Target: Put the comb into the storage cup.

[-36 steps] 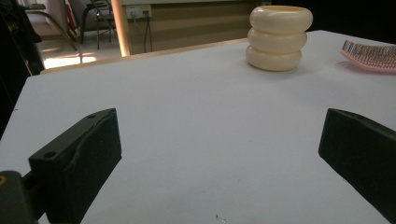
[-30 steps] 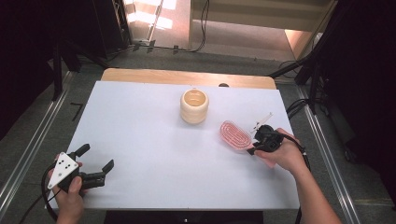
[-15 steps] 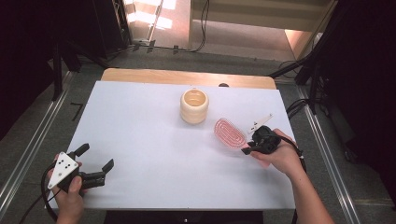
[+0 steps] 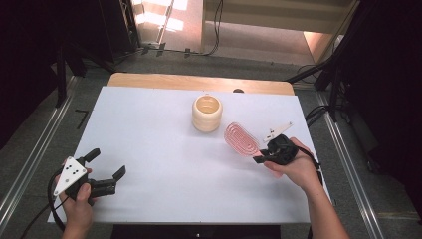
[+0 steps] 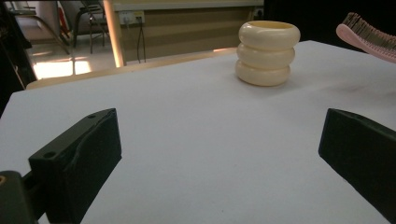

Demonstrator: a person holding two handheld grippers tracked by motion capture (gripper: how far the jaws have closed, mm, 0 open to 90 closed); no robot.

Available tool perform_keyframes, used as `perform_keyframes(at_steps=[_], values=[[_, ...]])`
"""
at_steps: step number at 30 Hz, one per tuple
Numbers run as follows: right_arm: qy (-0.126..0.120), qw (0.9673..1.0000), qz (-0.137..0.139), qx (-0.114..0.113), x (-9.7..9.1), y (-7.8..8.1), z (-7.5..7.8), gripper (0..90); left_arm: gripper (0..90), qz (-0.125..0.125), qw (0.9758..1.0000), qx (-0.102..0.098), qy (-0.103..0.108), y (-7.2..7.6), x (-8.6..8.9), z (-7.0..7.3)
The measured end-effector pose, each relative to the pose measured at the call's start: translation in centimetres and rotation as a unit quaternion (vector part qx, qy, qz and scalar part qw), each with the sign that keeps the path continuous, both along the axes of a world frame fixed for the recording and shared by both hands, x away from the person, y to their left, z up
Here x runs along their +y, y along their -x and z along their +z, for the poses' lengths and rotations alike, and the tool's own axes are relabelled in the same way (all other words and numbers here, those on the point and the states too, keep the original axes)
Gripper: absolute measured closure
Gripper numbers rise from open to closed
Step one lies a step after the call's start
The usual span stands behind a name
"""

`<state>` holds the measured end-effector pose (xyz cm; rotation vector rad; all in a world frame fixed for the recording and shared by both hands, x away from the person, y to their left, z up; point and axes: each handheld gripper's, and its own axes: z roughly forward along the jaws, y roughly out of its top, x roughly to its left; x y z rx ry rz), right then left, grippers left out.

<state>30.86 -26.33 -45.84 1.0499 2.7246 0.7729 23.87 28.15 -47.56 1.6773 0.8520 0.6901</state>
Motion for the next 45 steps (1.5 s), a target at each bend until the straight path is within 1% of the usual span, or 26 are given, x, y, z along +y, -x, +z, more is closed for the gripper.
perform_keyframes(at_steps=[2, 4, 5, 7, 11, 13, 16, 18, 20, 21, 22, 27, 28, 32, 35, 38, 45], values=[[-0.004, 1.0000, -0.003, -0.005, 0.2, 0.1, 0.1, 68.2, 0.1, -0.005, 1.0000, -0.001, -0.005, -0.1, -0.4, 0.2], [-0.010, 0.9999, 0.001, -0.007, 0.3, 0.2, 0.2, 68.2, 0.1, -0.010, 0.9999, -0.002, -0.008, -0.3, -0.8, 0.4], [-0.012, 0.9999, -0.001, -0.010, 0.4, 0.3, 0.3, 68.2, 0.1, -0.014, 0.9999, -0.001, -0.006, -0.3, -1.0, 0.4], [-0.017, 0.9998, 0.000, -0.012, 0.6, 0.3, 0.3, 68.2, 0.1, -0.019, 0.9998, -0.001, -0.011, -0.4, -1.3, 0.5], [-0.028, 0.9995, 0.001, -0.017, 0.7, 0.4, 0.4, 68.2, 0.1, -0.025, 0.9996, -0.001, -0.013, -0.6, -1.8, 0.7], [-0.031, 0.9994, 0.001, -0.017, 0.8, 0.4, 0.4, 68.2, 0.1, -0.029, 0.9995, -0.001, -0.008, -0.8, -2.1, 0.8], [-0.037, 0.9990, -0.001, -0.024, 0.8, 0.5, 0.4, 68.2, 0.1, -0.037, 0.9993, 0.003, -0.008, -1.0, -2.5, 1.0], [-0.038, 0.9990, 0.002, -0.023, 1.0, 0.6, 0.5, 68.2, 0.1, -0.042, 0.9991, 0.004, -0.008, -1.2, -2.9, 1.1], [-0.042, 0.9986, 0.006, -0.031, 1.1, 0.7, 0.6, 68.2, 0.1, -0.045, 0.9989, 0.006, -0.009, -1.4, -3.2, 1.2], [-0.043, 0.9986, 0.006, -0.029, 1.1, 0.7, 0.6, 68.2, 0.1, -0.049, 0.9988, 0.005, -0.007, -1.5, -3.5, 1.3], [-0.045, 0.9984, 0.006, -0.035, 1.2, 0.8, 0.7, 68.2, 0.1, -0.051, 0.9987, 0.005, -0.006, -1.6, -3.7, 1.3], [-0.056, 0.9976, 0.008, -0.040, 1.5, 0.9, 0.8, 68.2, 0.1, -0.063, 0.9980, 0.004, -0.011, -1.9, -4.7, 1.7], [-0.059, 0.9973, 0.008, -0.042, 1.5, 0.9, 0.9, 68.2, 0.1, -0.063, 0.9979, 0.003, -0.009, -2.0, -5.0, 1.8], [-0.066, 0.9966, 0.008, -0.049, 1.7, 1.0, 1.0, 68.2, 0.1, -0.072, 0.9973, 0.001, -0.012, -2.3, -5.7, 2.1], [-0.072, 0.9958, 0.010, -0.055, 1.9, 1.1, 1.1, 68.2, 0.1, -0.078, 0.9969, 0.002, -0.005, -2.6, -6.3, 2.3], [-0.077, 0.9951, 0.011, -0.061, 2.1, 1.2, 1.1, 68.2, 0.1, -0.083, 0.9966, 0.001, -0.005, -2.8, -6.9, 2.5], [-0.085, 0.9940, 0.017, -0.067, 2.7, 1.3, 1.1, 68.2, 0.1, -0.096, 0.9953, 0.002, -0.006, -3.2, -8.3, 2.7]])
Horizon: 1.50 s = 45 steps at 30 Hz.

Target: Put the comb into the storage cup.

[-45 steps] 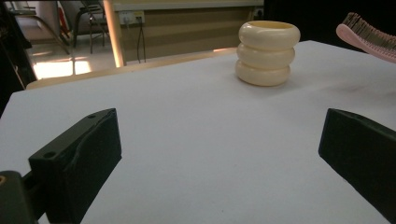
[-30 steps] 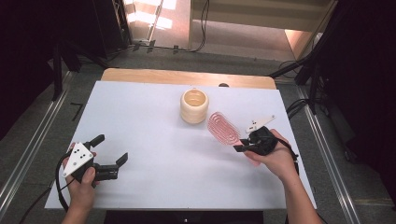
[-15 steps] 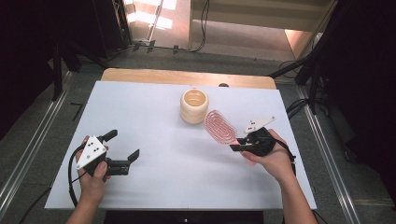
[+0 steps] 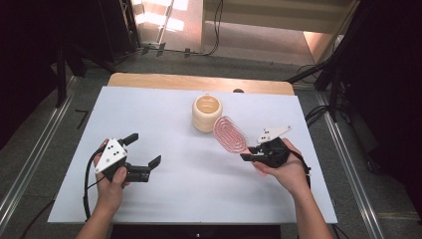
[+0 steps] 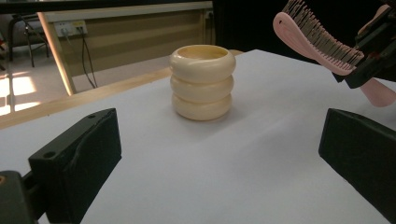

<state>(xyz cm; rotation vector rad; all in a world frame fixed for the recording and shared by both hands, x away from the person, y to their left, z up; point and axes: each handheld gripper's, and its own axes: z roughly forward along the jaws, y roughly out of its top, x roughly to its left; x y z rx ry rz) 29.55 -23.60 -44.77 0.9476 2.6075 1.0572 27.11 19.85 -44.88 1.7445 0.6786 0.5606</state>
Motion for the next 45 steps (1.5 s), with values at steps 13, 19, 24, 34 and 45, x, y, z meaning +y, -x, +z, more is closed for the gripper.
perform_keyframes(at_steps=[13, 19, 24, 34, 45], values=[[-0.017, 0.9998, 0.005, -0.011, 0.7, 0.3, -0.6, 68.2, 0.1, -0.030, 0.9995, 0.002, -0.004, -0.8, -2.8, 0.4], [-0.023, 0.9996, 0.006, -0.014, 1.1, 0.5, -0.7, 68.2, 0.1, -0.042, 0.9991, 0.005, -0.001, -1.1, -4.1, 0.5], [-0.028, 0.9994, 0.005, -0.022, 1.4, 0.6, -0.7, 68.2, 0.1, -0.050, 0.9987, 0.005, 0.003, -1.4, -5.2, 0.6], [-0.037, 0.9987, 0.001, -0.036, 2.1, 0.7, -1.0, 68.2, 0.1, -0.060, 0.9981, 0.010, 0.009, -1.9, -6.6, 0.8], [-0.048, 0.9975, -0.004, -0.052, 2.8, 0.8, -1.2, 68.2, 0.1, -0.070, 0.9969, 0.024, 0.025, -2.4, -8.0, 0.9]])
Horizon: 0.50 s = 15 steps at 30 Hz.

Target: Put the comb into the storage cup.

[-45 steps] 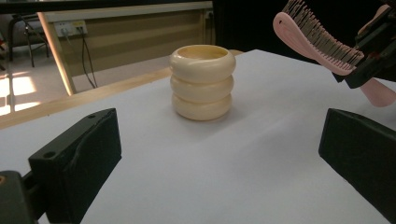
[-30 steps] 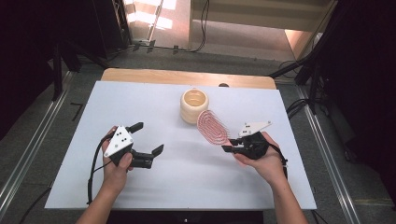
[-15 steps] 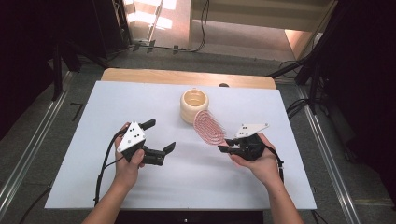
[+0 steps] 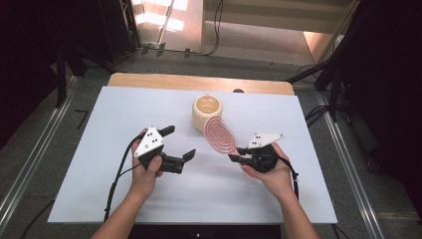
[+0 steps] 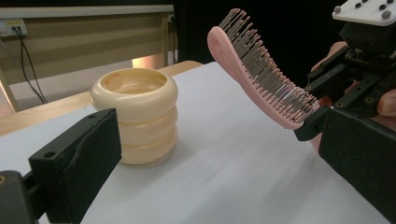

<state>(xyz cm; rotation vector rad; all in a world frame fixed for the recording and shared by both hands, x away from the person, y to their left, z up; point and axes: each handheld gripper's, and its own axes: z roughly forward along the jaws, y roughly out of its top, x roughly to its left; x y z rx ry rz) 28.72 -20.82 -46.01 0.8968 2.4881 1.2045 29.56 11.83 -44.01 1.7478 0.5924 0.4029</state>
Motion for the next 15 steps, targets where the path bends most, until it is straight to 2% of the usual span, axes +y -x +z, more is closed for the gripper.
perform_keyframes(at_steps=[4, 10, 15], values=[[-0.005, 0.9999, -0.006, -0.008, 0.1, 0.1, 0.0, 68.2, 0.1, -0.001, 1.0000, 0.003, -0.004, -0.1, -0.5, -0.1], [-0.015, 0.9996, -0.017, -0.019, 0.3, 0.2, -0.1, 68.2, 0.2, -0.004, 0.9998, 0.013, 0.012, -0.5, -1.1, 0.0], [-0.023, 0.9990, -0.020, -0.031, 0.5, 0.3, -0.1, 68.2, 0.2, -0.006, 0.9998, 0.014, 0.012, -0.7, -1.5, 0.2]])
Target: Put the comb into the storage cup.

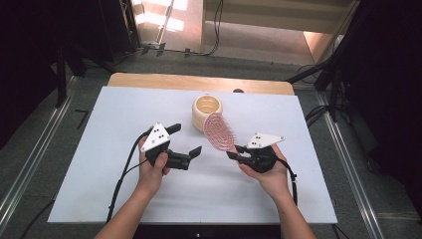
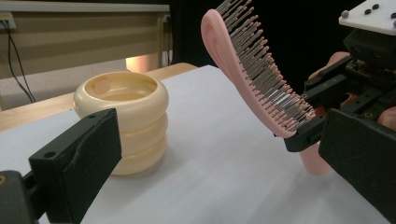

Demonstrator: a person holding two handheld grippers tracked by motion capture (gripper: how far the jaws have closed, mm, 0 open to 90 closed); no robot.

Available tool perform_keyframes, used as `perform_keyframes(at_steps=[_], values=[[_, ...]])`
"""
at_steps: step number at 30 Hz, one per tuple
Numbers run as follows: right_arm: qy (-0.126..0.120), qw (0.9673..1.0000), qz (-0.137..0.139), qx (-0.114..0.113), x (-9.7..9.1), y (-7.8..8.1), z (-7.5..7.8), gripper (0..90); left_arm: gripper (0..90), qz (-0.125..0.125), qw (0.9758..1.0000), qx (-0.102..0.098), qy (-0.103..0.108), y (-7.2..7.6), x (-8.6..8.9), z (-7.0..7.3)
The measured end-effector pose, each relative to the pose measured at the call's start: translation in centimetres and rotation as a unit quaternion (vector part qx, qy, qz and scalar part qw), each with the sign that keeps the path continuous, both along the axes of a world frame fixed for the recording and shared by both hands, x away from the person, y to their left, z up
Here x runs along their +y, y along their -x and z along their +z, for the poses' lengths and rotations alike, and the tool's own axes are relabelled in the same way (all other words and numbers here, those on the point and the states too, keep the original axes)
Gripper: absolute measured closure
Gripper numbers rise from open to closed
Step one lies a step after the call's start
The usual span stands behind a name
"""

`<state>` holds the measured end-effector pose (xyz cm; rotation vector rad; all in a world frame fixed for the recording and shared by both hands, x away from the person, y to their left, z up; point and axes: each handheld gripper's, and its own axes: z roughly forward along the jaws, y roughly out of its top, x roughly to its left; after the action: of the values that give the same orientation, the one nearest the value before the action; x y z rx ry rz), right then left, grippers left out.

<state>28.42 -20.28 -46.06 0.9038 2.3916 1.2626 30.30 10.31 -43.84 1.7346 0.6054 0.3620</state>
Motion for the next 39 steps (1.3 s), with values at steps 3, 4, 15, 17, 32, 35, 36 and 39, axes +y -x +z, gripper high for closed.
perform_keyframes(at_steps=[3, 4, 15, 17, 32, 35, 36, 39], values=[[-0.004, 1.0000, -0.004, -0.008, 0.2, 0.1, 0.0, 68.2, 0.6, 0.001, 1.0000, 0.000, -0.002, -0.1, -0.3, 0.1], [-0.004, 0.9999, -0.005, -0.011, 0.2, 0.1, 0.0, 68.2, 1.2, 0.002, 1.0000, -0.001, -0.001, -0.1, -0.4, 0.2], [-0.015, 0.9989, -0.020, -0.038, 0.6, 0.4, -0.1, 68.2, 2.5, 0.000, 1.0000, 0.007, 0.004, -0.4, -1.8, 0.7], [-0.017, 0.9988, -0.021, -0.040, 0.7, 0.5, -0.1, 68.2, 3.9, -0.002, 0.9999, 0.012, 0.008, -0.5, -2.1, 0.8], [-0.021, 0.9974, -0.029, -0.063, 2.1, 0.8, -0.7, 68.2, 11.6, -0.001, 0.9992, 0.034, 0.023, -0.7, -3.1, 1.2], [-0.021, 0.9971, -0.029, -0.068, 2.4, 1.0, -0.7, 68.1, 14.7, 0.003, 0.9990, 0.039, 0.022, -0.8, -3.3, 1.3], [-0.021, 0.9972, -0.026, -0.067, 2.5, 1.0, -0.7, 68.1, 14.7, 0.005, 0.9989, 0.041, 0.022, -0.8, -3.4, 1.3], [-0.021, 0.9970, -0.027, -0.069, 2.8, 1.0, -0.7, 68.1, 16.9, 0.009, 0.9988, 0.044, 0.021, -0.8, -3.4, 1.3]])
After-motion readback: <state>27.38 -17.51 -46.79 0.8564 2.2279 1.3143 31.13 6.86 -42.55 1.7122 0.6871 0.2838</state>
